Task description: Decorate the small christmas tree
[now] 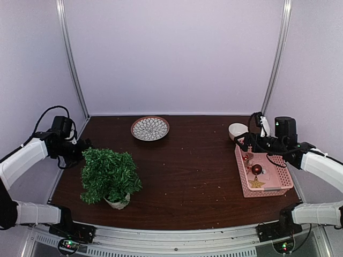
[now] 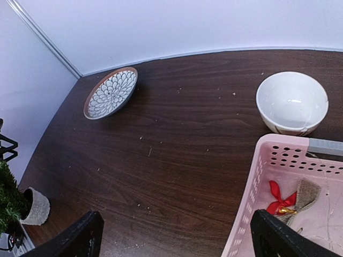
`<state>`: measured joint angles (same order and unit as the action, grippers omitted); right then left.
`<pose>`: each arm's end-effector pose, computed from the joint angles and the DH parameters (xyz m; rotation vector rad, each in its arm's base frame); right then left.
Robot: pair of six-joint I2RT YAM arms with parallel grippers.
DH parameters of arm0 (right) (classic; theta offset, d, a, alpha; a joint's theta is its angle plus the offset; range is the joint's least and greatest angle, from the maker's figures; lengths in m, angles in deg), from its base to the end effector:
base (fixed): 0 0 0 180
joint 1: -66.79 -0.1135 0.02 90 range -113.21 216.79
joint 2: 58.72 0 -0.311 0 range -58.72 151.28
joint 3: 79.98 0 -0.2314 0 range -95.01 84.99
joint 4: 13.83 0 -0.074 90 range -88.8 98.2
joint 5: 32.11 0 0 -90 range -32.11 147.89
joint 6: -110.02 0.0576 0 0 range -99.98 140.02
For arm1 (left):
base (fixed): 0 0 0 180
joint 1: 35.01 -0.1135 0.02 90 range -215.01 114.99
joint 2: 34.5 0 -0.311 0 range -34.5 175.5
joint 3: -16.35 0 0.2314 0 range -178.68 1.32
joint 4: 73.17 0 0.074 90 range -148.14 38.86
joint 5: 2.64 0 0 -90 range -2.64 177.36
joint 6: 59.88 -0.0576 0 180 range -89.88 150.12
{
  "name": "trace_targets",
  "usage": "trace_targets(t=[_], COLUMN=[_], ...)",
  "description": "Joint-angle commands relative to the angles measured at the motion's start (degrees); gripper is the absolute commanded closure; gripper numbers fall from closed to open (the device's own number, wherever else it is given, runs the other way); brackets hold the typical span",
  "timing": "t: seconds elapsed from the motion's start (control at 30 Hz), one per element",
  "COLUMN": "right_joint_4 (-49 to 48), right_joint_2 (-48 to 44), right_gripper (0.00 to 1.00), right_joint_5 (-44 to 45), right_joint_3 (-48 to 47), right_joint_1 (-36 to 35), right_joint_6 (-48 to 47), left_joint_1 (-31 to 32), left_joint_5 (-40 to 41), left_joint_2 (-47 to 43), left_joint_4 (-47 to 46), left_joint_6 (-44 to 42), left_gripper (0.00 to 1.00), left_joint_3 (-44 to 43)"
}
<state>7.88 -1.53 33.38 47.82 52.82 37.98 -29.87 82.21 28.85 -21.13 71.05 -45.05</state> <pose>0.1834 0.0702 0.2980 -0.2042 2.0714 0.7806 0.1878 -0.0221 0.2773 -0.7521 2.4512 -0.4321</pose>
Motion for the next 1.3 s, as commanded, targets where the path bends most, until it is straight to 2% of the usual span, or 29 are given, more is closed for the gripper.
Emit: trace_targets(t=[0.0, 0.23, 0.5, 0.63, 0.83, 1.03, 1.27], right_joint_4=[0.12, 0.00, -0.62, -0.81, -1.94, -1.60, -0.40], right_joint_2=[2.46, 7.37, 8.47, 9.02, 10.04, 10.16, 9.55], right_gripper=[0.00, 0.00, 0.01, 0.00, 0.01, 0.00, 0.01], right_joint_5=[-2.93, -3.03, -3.25, -3.68, -4.55, -5.05, -6.21], right_joint_3=[-2.15, -3.84, -4.71, -5.08, -5.34, -5.55, -4.35], right_joint_1=[-3.03, -7.48, -8.00, -8.00, -8.13, -8.42, -9.51], right_joint_6=[-1.59, -2.83, -2.82, -2.68, -2.22, -2.31, -2.90], left_joint_1=[-1.01, -1.00, -0.51, 1.05, 8.78, 11.23, 18.32], left_joint_5=[-0.73, -1.47, -6.10, -9.39, -11.88, -18.53, -19.47], left_joint_2=[0.09, 0.01, -4.89, -6.46, -4.74, -5.54, -2.15], left_joint_4=[8.19, 20.26, 28.50, 29.22, 24.58, 15.51, 3.26], left_joint_6=[2.50, 2.42, 3.70, 5.08, 7.20, 9.77, 14.78], left_gripper=[0.03, 0.02, 0.03, 0.03, 0.04, 0.07, 0.09], left_joint_3=[-0.38, 4.54, 5.58, 8.31, 10.31, 14.37, 16.04])
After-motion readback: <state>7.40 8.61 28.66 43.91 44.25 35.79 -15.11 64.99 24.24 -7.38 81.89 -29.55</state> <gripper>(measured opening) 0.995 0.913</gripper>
